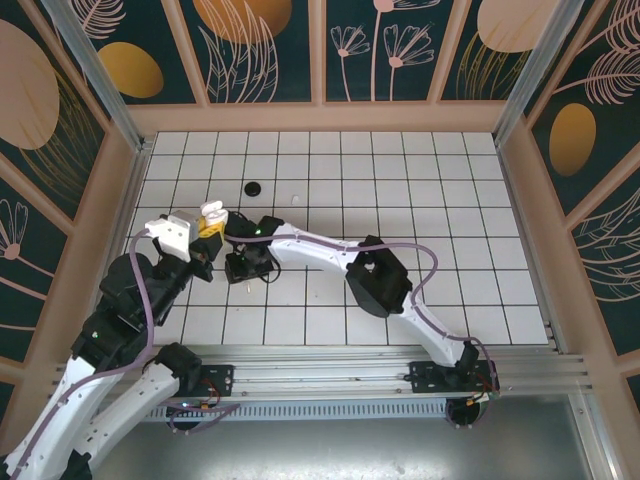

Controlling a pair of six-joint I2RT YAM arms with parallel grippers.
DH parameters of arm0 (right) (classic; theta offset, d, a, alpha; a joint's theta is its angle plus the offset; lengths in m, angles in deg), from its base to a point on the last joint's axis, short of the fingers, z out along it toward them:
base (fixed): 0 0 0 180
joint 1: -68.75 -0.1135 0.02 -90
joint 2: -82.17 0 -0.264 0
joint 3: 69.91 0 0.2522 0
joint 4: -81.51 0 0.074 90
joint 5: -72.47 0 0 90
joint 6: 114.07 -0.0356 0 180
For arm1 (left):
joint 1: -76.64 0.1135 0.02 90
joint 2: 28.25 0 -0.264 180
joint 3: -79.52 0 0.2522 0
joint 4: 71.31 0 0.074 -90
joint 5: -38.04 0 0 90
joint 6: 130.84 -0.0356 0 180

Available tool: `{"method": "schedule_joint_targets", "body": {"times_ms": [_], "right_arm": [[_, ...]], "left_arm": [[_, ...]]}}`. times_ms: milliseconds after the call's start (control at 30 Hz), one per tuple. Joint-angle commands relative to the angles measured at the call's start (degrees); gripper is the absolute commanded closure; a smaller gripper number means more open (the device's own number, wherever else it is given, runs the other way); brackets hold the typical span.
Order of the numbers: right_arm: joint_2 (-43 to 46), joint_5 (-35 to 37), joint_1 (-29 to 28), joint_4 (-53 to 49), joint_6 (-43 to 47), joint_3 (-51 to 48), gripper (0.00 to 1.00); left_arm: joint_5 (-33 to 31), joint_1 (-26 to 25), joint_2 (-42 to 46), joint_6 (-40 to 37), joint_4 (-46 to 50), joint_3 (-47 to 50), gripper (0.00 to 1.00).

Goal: Insert wireless bluetooth earbuds into charging case

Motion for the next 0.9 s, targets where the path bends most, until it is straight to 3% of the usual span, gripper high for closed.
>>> {"method": "schedule_joint_targets", "body": {"times_ms": [0,200,867], "right_arm": [[-1.59,1.56,-0.31,-4.76,-0.98,2.42,0.59],[-2.99,0.27,-0.61,-3.79,-0.76,3.5,0.65],[-5.97,3.35,-1.49,-7.76,-0.28,6.62,0.67]], "left_arm": [[-1.34,-0.25,1.15,-1.44,0.71,-0.83,1.0],[-2.02,-0.19,1.73,-1.88,1.15,0.17,1.0],[-2.17,-0.23,2.18,-1.73,1.15,0.44,1.0]]}}
